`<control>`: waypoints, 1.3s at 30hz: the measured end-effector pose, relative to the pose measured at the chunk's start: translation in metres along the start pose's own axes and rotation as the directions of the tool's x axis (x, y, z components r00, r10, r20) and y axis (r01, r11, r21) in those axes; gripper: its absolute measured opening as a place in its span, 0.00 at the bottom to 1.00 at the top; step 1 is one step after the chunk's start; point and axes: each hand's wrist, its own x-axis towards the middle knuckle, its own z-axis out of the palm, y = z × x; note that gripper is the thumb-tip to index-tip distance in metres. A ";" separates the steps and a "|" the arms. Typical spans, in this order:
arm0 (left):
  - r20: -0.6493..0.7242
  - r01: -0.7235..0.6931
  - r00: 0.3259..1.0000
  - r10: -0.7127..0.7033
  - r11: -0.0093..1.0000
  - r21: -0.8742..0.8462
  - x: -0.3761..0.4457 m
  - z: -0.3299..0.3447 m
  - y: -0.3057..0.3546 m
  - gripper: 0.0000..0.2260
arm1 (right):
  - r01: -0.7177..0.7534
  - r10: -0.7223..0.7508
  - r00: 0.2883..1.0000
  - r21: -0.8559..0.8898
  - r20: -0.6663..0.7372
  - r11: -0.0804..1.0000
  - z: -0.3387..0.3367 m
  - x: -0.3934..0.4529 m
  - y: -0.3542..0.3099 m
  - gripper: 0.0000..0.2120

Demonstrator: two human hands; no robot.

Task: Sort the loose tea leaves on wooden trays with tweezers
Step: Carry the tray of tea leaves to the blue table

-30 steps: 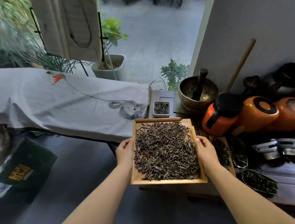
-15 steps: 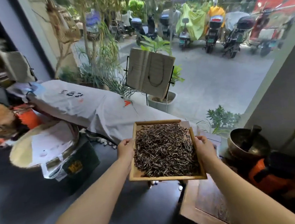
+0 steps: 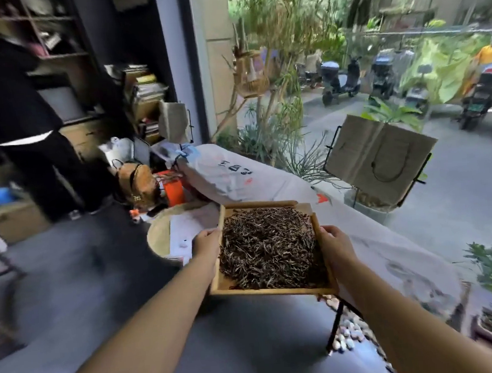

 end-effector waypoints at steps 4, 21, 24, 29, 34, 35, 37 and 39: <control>-0.099 0.018 0.995 -0.023 0.999 -0.047 0.040 -0.084 0.009 0.04 | 0.054 -0.053 0.993 -0.001 0.103 0.999 0.094 -0.017 -0.030 0.18; -0.625 0.063 0.772 -0.118 0.992 -0.110 0.131 -0.427 -0.004 0.10 | 0.171 -0.104 0.774 -0.048 0.625 0.984 0.464 -0.097 -0.092 0.20; -0.691 0.052 0.706 -0.156 0.984 -0.169 0.139 -0.474 -0.002 0.08 | 0.216 -0.102 0.709 -0.078 0.698 0.973 0.525 -0.109 -0.103 0.19; -0.755 0.002 0.619 -0.216 0.962 -0.273 0.153 -0.543 0.007 0.07 | 0.304 -0.123 0.579 -0.073 0.806 0.950 0.627 -0.123 -0.125 0.16; -0.848 -0.071 0.435 -0.303 0.927 -0.368 0.173 -0.601 0.010 0.03 | 0.377 -0.093 0.452 -0.096 0.887 0.921 0.725 -0.141 -0.146 0.15; -0.855 -0.084 0.414 -0.312 0.923 -0.377 0.176 -0.612 0.010 0.03 | 0.386 -0.085 0.425 -0.095 0.901 0.917 0.744 -0.146 -0.148 0.14; -0.859 -0.105 0.381 -0.343 0.907 -0.408 0.181 -0.636 0.008 0.04 | 0.387 -0.062 0.377 -0.097 0.924 0.917 0.778 -0.157 -0.152 0.14; -0.845 -0.109 0.365 -0.390 0.884 -0.455 0.185 -0.659 0.006 0.04 | 0.378 -0.042 0.337 -0.094 0.941 0.921 0.810 -0.169 -0.153 0.14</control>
